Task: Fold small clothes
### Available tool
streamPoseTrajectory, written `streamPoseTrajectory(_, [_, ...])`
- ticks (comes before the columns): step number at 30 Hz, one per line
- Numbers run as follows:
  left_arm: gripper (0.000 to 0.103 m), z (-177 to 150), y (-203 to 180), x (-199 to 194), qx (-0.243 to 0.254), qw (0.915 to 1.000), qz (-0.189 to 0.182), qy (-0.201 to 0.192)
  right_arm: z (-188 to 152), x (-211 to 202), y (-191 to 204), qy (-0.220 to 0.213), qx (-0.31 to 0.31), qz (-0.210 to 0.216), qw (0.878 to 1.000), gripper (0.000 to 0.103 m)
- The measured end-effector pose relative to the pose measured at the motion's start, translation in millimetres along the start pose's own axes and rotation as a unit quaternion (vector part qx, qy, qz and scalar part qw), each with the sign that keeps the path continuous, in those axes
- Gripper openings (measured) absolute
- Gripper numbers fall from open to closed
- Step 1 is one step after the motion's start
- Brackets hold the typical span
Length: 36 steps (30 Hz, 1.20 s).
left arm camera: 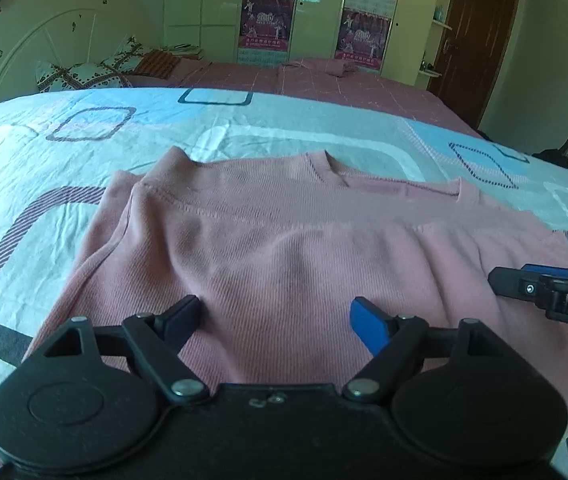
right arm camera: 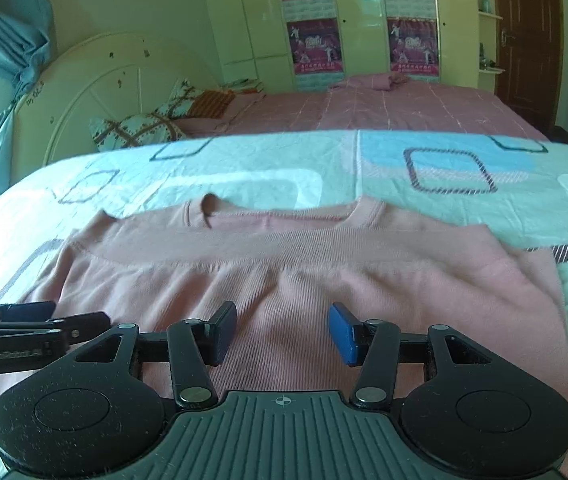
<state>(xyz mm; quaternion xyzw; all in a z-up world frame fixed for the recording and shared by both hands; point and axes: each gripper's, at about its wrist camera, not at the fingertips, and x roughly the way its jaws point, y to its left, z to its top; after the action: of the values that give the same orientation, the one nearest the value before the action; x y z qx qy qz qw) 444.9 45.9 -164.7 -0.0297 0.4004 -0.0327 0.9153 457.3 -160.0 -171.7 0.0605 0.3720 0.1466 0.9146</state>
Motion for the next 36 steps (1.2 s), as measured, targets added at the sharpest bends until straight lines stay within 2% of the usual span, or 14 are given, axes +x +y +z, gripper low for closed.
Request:
streamPoseTrajectory(4, [0.083,-7.6,1.2,-3.6,0.02,0.9998,0.006,-0.004,-16.6,6.1,-9.5,0.019,-0.025,-0.046,0.998,0.051])
streamPoseTrajectory(12, [0.085,-12.0,8.7,-9.4,0.028,0.9996,0.002,-0.003,-26.7,-20.6,-23.3,0.004,0.006,-0.06,0.998,0.051])
streamPoseTrajectory(15, [0.085,-13.2,12.1,-10.7,0.03,0.9995,-0.005,-0.003,-38.8,-23.6,-24.9,0.016,-0.002,-0.086,0.996,0.051])
streamPoseTrajectory(19, [0.085,-14.9,18.8,-16.9,0.034,0.9993,-0.012,0.0,-45.9,-43.4,-31.2,0.006,0.008,-0.117,0.993,0.051])
streamPoseTrajectory(23, [0.086,-20.2,27.6,-24.0,0.04,0.9991,-0.012,0.002,-63.2,-51.1,-44.1,0.024,0.014,-0.165,0.986,0.051])
streamPoseTrajectory(28, [0.086,-28.9,42.4,-31.3,0.051,0.9986,-0.012,0.003,-69.3,-63.0,-50.4,0.024,0.046,-0.186,0.981,0.052])
streamPoseTrajectory(32, [0.086,-27.8,48.4,-39.3,0.046,0.9987,-0.018,0.012,-66.2,-65.7,-37.5,0.042,0.031,-0.201,0.978,0.052])
streamPoseTrajectory(36, [0.086,-26.6,53.5,-49.8,0.029,0.9992,-0.026,0.012,-60.7,-77.3,-16.4,0.025,0.042,-0.177,0.983,0.052])
